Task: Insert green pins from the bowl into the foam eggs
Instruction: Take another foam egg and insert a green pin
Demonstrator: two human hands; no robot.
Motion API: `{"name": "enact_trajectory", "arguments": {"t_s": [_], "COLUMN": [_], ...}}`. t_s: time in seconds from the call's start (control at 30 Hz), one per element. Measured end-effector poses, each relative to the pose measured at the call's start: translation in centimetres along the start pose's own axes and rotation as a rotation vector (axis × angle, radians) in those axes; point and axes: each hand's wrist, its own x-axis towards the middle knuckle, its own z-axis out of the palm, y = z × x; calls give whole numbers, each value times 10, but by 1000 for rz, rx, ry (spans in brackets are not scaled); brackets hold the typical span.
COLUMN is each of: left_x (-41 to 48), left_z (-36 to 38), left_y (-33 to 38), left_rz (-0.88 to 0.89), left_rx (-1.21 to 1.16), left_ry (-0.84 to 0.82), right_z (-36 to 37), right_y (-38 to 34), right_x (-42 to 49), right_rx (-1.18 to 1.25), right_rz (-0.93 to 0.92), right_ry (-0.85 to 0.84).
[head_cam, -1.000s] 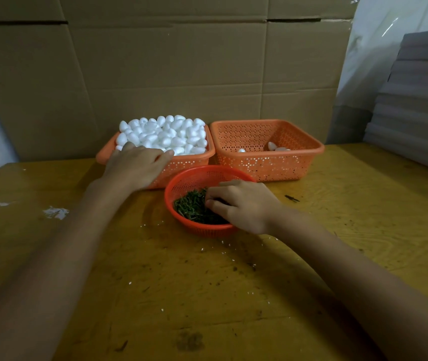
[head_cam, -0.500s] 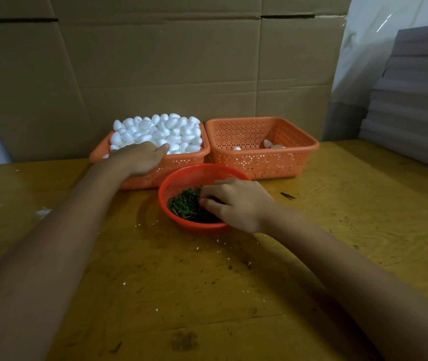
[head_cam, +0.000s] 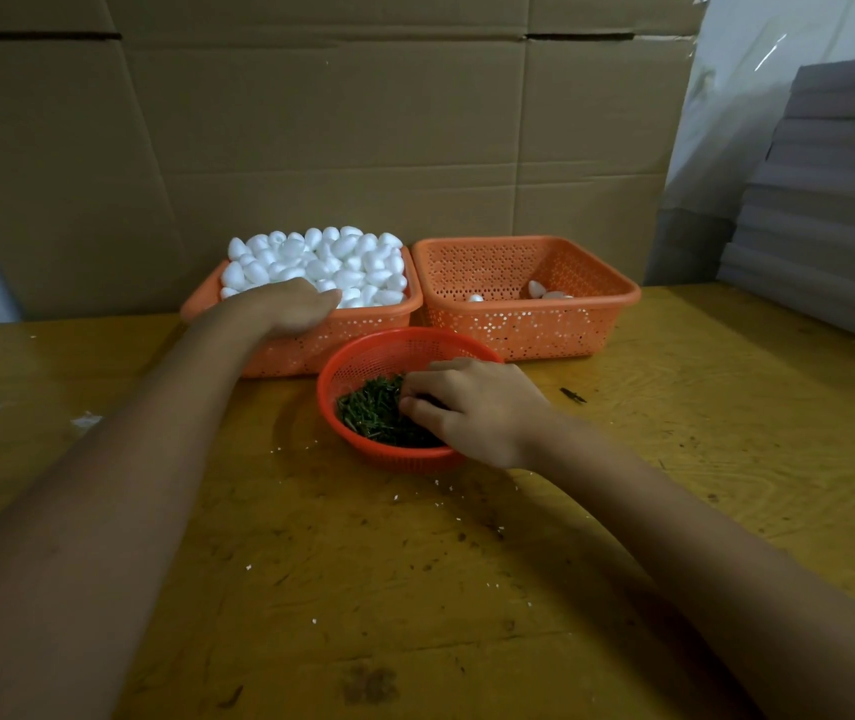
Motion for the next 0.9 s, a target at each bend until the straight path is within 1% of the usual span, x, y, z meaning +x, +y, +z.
{"name": "enact_trajectory", "arguments": {"t_s": [0.07,0.2,0.3,0.4,0.5,0.53,0.6,0.67,0.73,0.83,0.9], "left_x": [1,11,26,35,34,28,12,2,-10,-21,-32], "left_z": [3,9,9,-1,-7,-7,-6,-4,-4,-12,-18], "left_y": [2,-4,-10,-8,-2,-1,-1,-2,1,2,2], "left_rz": [3,-39,-53,-39,-42,-64,-108,-70,-56,-64,-25], "left_rx": [47,21,52,47,124,69,-165,-423,-638,-1045,-1280], "left_ry": [74,146,216,226,207,214,283,372,422,454,409], "right_z": [0,0,0,0,-1,-1,-1,-2,-2,-1,-2], "right_y": [0,0,0,-1,-1,-1,-1,-1,-1,-1,-1], "right_x": [0,0,0,-1,-1,0,-1,-1,-1,0,-1], "right_rx": [0,1,13,13,-2,0,11,12,7,1,0], "right_rz": [-1,0,2,4,5,4,2,8,12,10,4], "right_ry": [3,5,12,9,3,-2,-11,-16,-18,-23,-12]}}
